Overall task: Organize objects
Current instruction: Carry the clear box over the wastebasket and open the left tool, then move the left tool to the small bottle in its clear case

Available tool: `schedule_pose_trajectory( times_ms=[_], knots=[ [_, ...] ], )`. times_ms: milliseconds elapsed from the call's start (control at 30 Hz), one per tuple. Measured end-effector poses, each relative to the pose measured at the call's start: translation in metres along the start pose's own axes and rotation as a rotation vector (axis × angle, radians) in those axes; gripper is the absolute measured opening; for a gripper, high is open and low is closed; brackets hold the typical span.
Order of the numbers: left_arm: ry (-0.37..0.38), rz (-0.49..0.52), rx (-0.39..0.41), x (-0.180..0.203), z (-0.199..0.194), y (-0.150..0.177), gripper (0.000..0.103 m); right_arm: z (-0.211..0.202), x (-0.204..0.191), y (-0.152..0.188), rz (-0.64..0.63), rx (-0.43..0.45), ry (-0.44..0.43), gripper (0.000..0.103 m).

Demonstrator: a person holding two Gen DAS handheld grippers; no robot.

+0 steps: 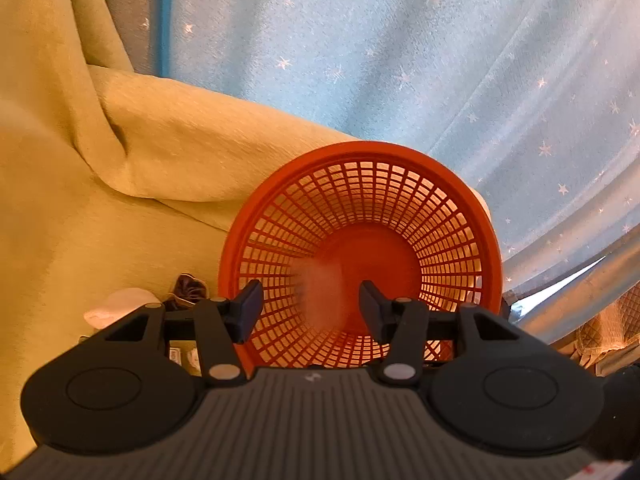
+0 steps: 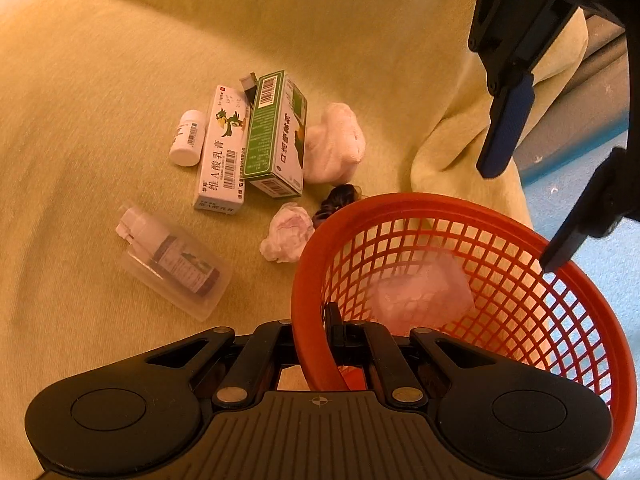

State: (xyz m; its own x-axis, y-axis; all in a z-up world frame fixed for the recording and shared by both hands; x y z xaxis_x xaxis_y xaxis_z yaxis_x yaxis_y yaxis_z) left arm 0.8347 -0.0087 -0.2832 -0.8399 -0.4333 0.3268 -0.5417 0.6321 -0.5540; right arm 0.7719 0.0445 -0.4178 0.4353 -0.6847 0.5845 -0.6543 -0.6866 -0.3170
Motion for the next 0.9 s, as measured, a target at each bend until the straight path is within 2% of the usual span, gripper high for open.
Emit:
schedule_pose_trajectory(
  times_ms=[900],
  knots=[
    [-0.21,-0.134,-0.041,-0.098,-0.039,0.043,0.047,0.001,0.002,0.0,-0.001,0.0,0.003,0.0]
  ],
)
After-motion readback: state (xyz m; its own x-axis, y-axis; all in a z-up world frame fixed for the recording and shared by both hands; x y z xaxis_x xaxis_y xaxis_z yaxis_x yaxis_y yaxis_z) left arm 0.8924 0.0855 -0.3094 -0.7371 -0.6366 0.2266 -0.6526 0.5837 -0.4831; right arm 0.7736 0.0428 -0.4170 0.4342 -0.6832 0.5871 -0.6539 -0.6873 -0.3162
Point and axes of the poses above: each gripper's, at about its wrist camera, not at the fingertips, and z roughly the way its jaws point, x to its right, y to its underside, the point moved 10 cm from there along z, roughly the way its jaws point, and after that the axes turned 4 degrees about -z, right-handed, at the moved point
